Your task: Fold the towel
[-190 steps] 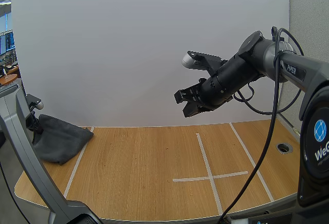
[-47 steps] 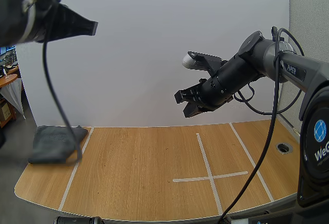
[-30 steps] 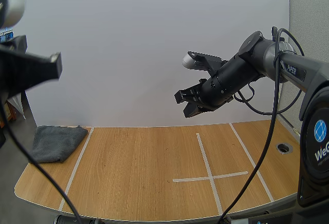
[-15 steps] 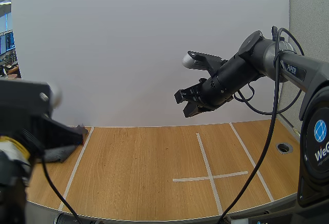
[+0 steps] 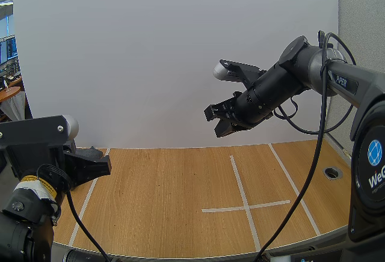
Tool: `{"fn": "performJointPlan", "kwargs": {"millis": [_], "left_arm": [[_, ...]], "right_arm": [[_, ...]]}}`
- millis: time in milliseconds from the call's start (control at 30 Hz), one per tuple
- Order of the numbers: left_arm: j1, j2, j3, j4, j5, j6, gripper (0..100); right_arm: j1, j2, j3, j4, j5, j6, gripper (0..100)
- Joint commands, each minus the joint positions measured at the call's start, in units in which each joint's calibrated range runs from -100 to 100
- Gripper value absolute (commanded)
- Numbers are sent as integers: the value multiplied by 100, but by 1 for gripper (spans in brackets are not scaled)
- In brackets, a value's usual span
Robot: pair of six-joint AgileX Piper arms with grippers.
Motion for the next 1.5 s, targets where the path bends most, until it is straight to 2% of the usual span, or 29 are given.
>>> {"fn": "performJointPlan", "kwargs": {"millis": [0,167,333,600,767,1167,1367,1467], "left_arm": [[-13,-15,450,321,-1097,-205,0],[-13,-15,1401,563,-2776,-205,0],[-13,-15,2024,553,-3345,-205,0],[3,-15,2633,517,-3252,-246,0],[3,-15,2694,188,-2729,-246,0],[3,-15,2694,208,-2723,-246,0],[3,-15,2694,208,-2723,-246,0],[3,-15,2694,208,-2723,-246,0]], "right_arm": [[-25,-68,-27,-16,104,13,0],[-25,-68,-27,-16,104,13,0],[-25,-68,-27,-16,104,13,0],[-25,-68,-27,-16,104,13,0],[-25,-68,-27,-16,104,13,0],[-25,-68,-27,-16,104,13,0],[-25,-44,-27,889,104,-36,0],[-14,-44,-11,915,-393,-81,0]]}}
